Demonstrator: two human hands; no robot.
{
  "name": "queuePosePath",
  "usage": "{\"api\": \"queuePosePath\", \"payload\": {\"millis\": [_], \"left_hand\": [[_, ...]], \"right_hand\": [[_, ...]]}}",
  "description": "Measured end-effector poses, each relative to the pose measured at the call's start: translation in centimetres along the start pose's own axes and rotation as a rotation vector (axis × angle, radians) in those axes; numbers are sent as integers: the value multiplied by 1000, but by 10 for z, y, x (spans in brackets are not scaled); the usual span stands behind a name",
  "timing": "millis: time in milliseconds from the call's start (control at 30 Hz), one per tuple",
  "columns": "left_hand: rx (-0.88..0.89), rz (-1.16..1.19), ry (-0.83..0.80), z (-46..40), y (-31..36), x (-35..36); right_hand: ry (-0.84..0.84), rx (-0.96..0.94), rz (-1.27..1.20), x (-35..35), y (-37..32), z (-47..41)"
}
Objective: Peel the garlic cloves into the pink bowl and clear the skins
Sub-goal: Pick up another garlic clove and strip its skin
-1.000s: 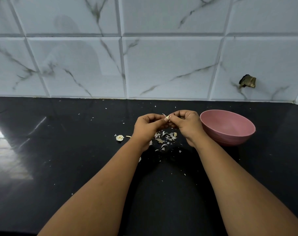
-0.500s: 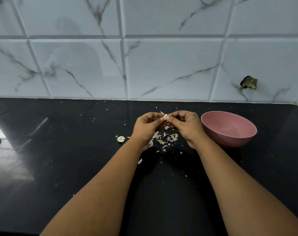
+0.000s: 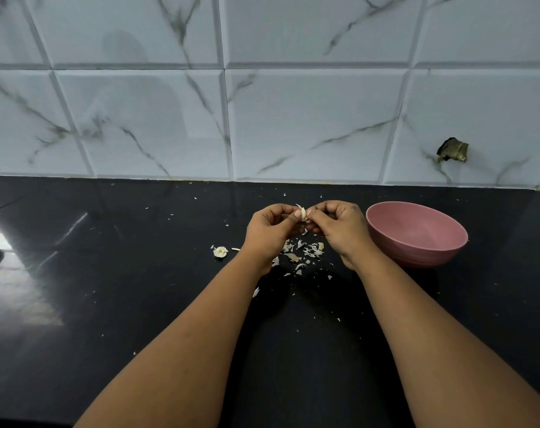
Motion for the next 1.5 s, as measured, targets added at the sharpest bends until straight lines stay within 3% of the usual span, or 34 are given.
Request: {"api": "queuePosePath", "payload": {"millis": [233, 400, 633, 700, 800, 1100, 1233, 1333, 1500], "left_hand": [[1, -96, -42, 2, 2, 2], [-36, 1, -18, 2, 1, 1], [-81, 125, 24, 3, -1, 0], [-76, 130, 36, 4, 1, -1], [-69, 130, 31, 4, 2, -3], [-73, 15, 36, 1, -4, -4], [-99, -118, -2, 0, -8, 0], [-92, -173, -32, 0, -8, 4], [-70, -162, -56, 3, -3, 5]], "right_hand": [[-7, 37, 16, 2, 5, -3], [137, 42, 213, -16, 3, -8], [-125, 5, 728, 3, -3, 1], [-110, -20, 761, 3, -7, 4], [-17, -47, 645, -6, -14, 5], [-7, 46, 446, -7, -1, 1], [133, -25, 407, -17, -12, 5], [221, 28, 148, -23, -5, 8], [62, 150, -143, -4, 8, 10]]}}
Point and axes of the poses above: each hand's wrist, its own z-axis away from the middle knuckle, its own x-axis out of the palm, y = z × x, the point moved 8 cm from there along -z, towards the middle knuckle, and after that the axes turned 10 degrees about -y, right-handed, at the moved point
